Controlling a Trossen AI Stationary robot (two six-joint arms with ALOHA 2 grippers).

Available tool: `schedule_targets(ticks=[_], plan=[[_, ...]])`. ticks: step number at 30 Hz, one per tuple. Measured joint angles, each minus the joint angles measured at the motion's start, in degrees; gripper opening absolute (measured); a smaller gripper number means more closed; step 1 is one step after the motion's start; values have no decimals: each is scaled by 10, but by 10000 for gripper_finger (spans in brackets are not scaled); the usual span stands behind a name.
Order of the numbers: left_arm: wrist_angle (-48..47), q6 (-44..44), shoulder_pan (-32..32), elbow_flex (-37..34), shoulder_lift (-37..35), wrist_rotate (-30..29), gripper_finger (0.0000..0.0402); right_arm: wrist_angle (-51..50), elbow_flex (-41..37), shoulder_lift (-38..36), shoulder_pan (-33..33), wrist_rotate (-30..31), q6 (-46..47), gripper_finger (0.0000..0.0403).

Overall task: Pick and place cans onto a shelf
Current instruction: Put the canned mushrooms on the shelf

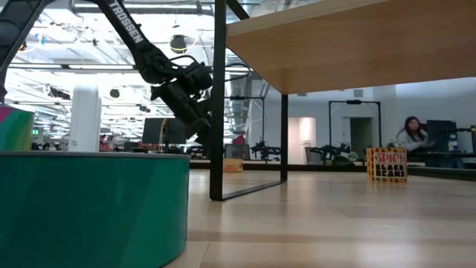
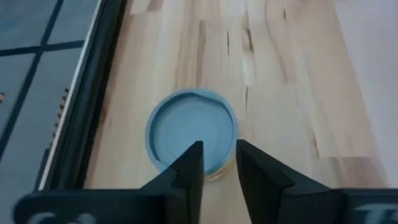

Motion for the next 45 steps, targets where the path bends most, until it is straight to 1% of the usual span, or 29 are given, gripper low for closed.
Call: schedule_targets(ticks=[5, 11, 14, 17, 21, 22, 24, 27, 31, 36, 40, 43, 45], plan=[[14, 11, -1, 7, 20, -5, 100, 1, 0, 0, 0, -1, 1, 8], [7, 14, 0, 39, 65, -4, 95, 2, 0, 0, 0, -4, 5, 8], [-2, 18, -1, 53, 76, -1, 88, 2, 0, 0, 0, -4, 4, 8], [-12, 28, -1, 56, 76, -2, 68, 2, 0, 0, 0, -4, 2, 8], [-22, 38, 0, 56, 69, -15, 18, 1, 0, 0, 0, -4, 0, 8], [-28, 40, 1, 56, 66, -18, 10, 1, 0, 0, 0, -4, 0, 8], [-43, 41, 4, 54, 55, -23, 7, 0, 0, 0, 0, -4, 0, 8], [-64, 41, 6, 53, 21, -37, 3, -1, 0, 0, 0, -3, 0, 8], [-114, 33, 10, 54, -49, -46, 2, -2, 0, 0, 0, -3, -9, 8], [-171, -19, -2, 54, -159, -51, 1, -1, 0, 0, 0, -3, -10, 8], [-216, -59, -55, 54, -246, -55, 1, -1, 0, 0, 0, -3, -10, 8], [-216, -91, -117, 55, -303, -75, 0, 0, 0, 0, 0, -3, -10, 9], [-223, -120, -160, 59, -328, -78, 0, 0, 0, 0, 0, -3, -6, 9]])
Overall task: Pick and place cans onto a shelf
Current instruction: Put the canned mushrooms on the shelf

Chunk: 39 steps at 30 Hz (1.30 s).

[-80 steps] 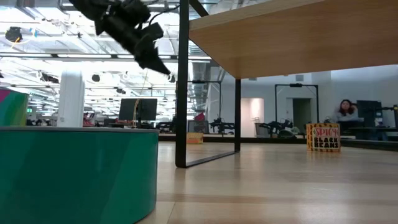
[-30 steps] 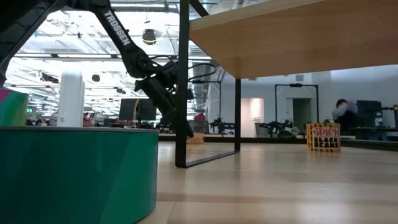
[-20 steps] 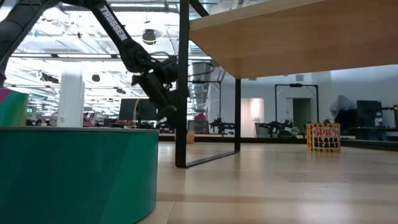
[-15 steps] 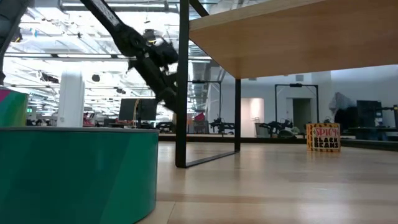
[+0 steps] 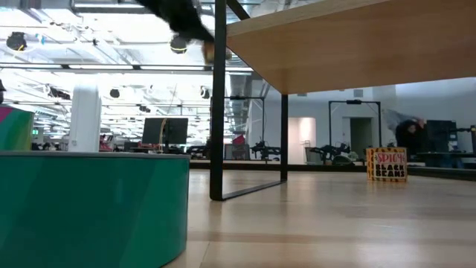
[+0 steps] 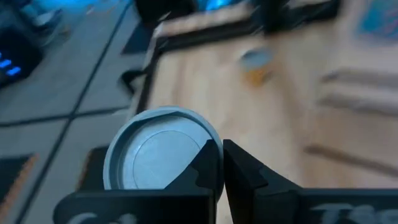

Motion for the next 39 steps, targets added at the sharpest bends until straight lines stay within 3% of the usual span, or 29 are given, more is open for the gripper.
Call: schedule_targets(ticks=[5, 14, 24, 39], plan=[[-37, -70, -100, 52, -7, -28, 0, -2, 0, 0, 0, 0, 7, 9], [-83, -122, -209, 163, 103, -62, 0, -20, 0, 0, 0, 3, 24, 8], [-152, -128, -267, 313, 246, -57, 0, -100, 0, 0, 0, 8, 41, 6], [-133, -126, -281, 325, 310, -52, 0, -129, -11, 0, 0, 39, 48, 5]])
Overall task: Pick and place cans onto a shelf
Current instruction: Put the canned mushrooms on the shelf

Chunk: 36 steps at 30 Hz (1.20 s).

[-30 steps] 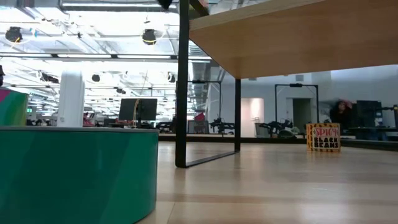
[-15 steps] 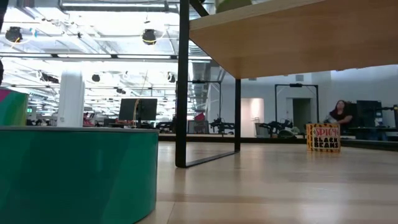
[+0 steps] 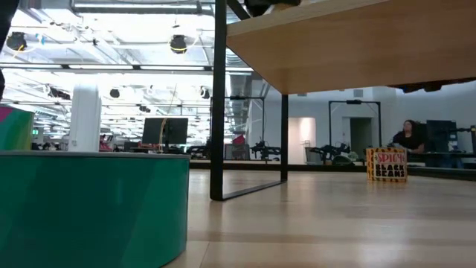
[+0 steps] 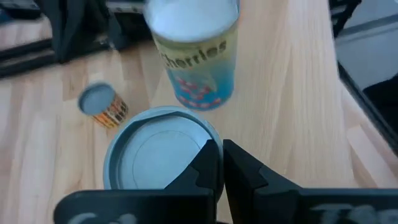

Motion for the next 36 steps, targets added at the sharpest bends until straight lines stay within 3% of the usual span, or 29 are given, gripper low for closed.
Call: schedule_targets(ticks=[15, 36], plan=[[62, 3, -15, 0, 33, 16, 0, 54, -13, 0, 0, -2, -12, 5], [49, -1, -17, -1, 58, -14, 16, 64, -13, 0, 1, -5, -15, 5]])
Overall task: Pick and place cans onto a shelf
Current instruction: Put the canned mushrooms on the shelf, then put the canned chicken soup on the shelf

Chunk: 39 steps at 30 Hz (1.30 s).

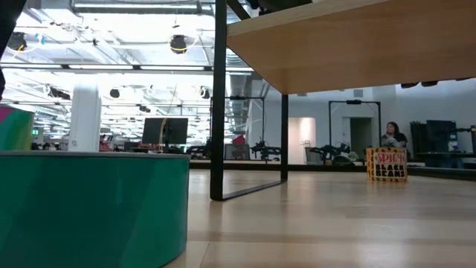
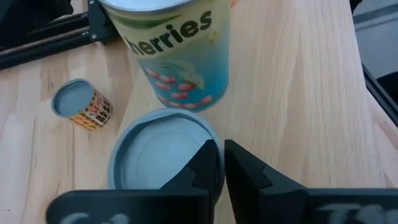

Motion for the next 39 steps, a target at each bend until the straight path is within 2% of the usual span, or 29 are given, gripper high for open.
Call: schedule_targets(ticks=[8, 15, 26, 34, 39], plan=[[1, -1, 0, 0, 0, 1, 46, 0, 0, 0, 0, 0, 0, 6], [7, 12, 0, 0, -4, 1, 52, 1, 0, 0, 0, 0, 0, 7], [15, 28, 9, 0, -56, 10, 3, 1, 0, 0, 0, 0, -2, 7], [-33, 28, 16, 1, -43, 3, 0, 3, 0, 0, 0, 0, 0, 7], [-28, 42, 12, 0, -18, 0, 0, 11, 0, 0, 0, 0, 0, 8]])
